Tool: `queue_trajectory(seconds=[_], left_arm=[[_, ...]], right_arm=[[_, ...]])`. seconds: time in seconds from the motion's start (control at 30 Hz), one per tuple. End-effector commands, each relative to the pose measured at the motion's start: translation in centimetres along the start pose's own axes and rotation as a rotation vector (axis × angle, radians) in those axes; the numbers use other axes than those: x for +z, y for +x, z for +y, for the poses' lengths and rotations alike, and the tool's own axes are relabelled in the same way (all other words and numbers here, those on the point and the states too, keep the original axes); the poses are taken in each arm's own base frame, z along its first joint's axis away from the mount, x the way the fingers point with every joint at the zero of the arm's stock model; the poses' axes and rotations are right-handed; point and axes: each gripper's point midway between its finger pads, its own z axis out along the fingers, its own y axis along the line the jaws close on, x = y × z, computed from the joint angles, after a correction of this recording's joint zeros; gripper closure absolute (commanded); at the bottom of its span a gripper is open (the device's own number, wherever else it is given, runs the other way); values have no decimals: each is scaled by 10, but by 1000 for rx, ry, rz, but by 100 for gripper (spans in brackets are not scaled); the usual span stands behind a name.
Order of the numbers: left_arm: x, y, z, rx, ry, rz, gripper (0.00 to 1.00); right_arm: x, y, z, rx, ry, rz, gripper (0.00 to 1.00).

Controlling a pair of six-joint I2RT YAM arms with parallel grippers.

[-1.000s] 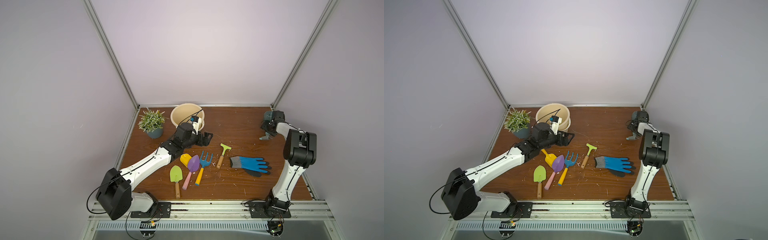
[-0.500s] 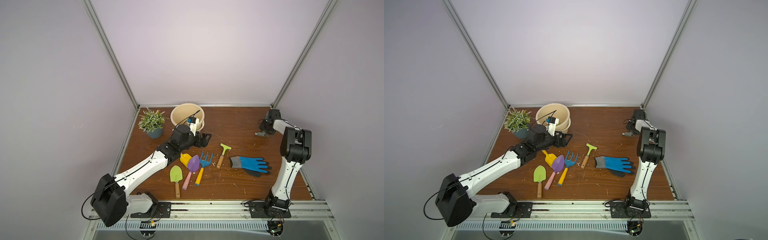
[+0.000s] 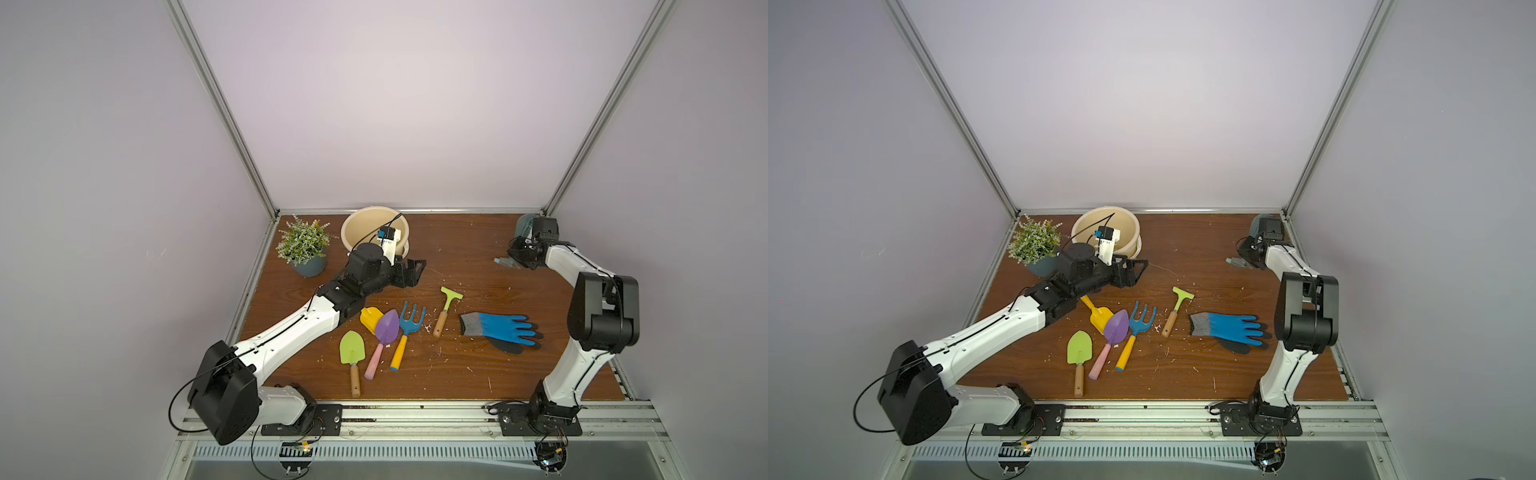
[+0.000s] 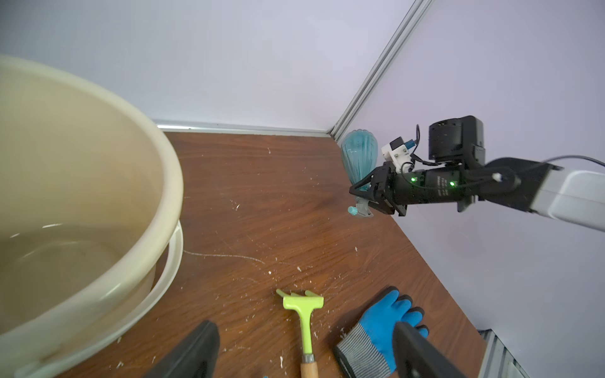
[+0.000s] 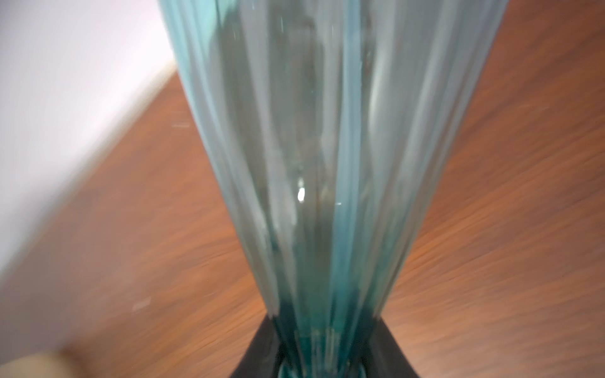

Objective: Organize the gardening tools
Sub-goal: Pick up the gardening tool from the center of the board.

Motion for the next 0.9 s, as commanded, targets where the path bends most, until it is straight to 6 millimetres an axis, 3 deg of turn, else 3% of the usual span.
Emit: queue_trajectory(seconds=[0.0, 0.13, 0.4, 0.6, 0.87], left_arm=[[8, -30, -28, 62, 74, -87, 13], [22, -36, -49, 118, 108, -126, 13], [29, -46, -80, 235, 160, -281, 16], [28, -39, -93, 290, 194, -377, 21], [40, -24, -113, 395, 214, -431, 21]], right_arm=[[-54, -3, 71, 118, -286, -70, 86], [-95, 12, 108, 203, -445, -92, 86], [-160, 25, 138, 415, -697, -114, 86], [-193, 36, 148, 558, -869, -95, 86], [-214, 48, 155, 719, -1010, -30, 84]])
